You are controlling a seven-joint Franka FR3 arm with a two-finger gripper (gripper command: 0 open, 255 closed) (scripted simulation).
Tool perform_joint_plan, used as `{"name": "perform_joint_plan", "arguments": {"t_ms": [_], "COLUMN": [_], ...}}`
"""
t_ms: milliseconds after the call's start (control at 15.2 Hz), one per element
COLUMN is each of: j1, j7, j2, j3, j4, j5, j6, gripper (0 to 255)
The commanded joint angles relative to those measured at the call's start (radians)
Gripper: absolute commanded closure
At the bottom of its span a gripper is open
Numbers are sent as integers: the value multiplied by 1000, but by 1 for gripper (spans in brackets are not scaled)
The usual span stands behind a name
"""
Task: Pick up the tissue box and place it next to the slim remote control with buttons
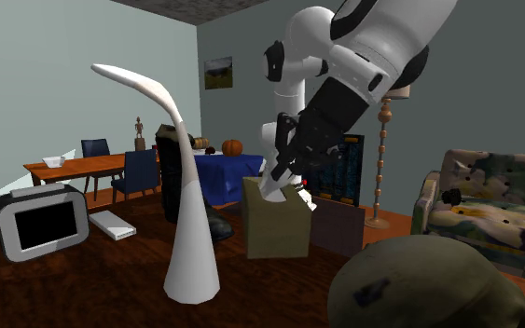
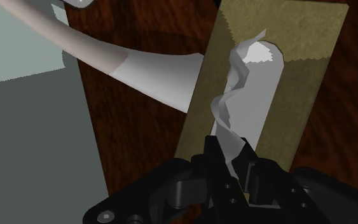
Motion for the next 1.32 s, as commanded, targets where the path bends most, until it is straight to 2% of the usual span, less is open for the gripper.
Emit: {"name": "perform_joint_plan", "arguments": {"t_ms": [0, 660, 1254], "j1": [4, 25, 57], "j7": [-15, -84, -155], "j2": [0, 4, 36], "j3": [0, 0, -6], "j4": [27, 160, 326], "j5": [1, -2, -22], "j6": [-23, -131, -243], "gripper": [255, 255, 255]}}
